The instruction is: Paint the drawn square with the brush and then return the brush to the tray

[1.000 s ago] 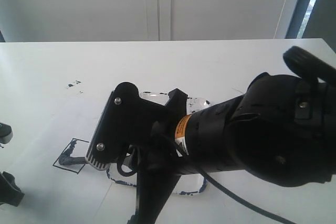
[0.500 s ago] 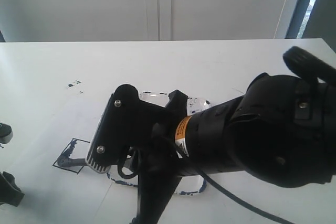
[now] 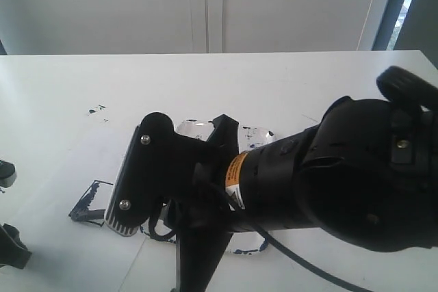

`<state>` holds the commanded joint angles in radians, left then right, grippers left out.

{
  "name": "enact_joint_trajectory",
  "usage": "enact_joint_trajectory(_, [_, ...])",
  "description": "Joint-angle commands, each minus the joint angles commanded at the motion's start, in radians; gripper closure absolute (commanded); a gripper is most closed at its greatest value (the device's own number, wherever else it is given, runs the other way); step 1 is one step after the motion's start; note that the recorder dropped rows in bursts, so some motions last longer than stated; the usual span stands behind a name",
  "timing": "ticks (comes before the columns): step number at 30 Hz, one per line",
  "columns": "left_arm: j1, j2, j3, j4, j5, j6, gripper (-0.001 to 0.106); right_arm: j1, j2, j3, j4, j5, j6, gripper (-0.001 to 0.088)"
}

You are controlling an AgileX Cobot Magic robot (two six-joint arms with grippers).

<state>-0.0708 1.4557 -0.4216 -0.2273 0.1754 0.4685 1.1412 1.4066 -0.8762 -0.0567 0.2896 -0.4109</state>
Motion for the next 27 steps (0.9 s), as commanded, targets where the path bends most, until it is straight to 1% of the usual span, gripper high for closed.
enact_joint_trajectory(3, [0.000,0.000,0.000,0.000,0.000,0.000,0.053,-0.041,0.000,0.000,-0.006,-0.030,0.015,0.0868])
enact_joint_trajectory(5, [0.000,0.000,0.000,0.000,0.000,0.000,0.053,-0.055,0.000,0.000,-0.006,-0.052,0.015,0.0868])
enact_joint_trajectory(27, [0.000,0.000,0.000,0.000,0.000,-0.002,0.053,-0.057,0.041,0.000,0.000,-0.052,0.022,0.0868])
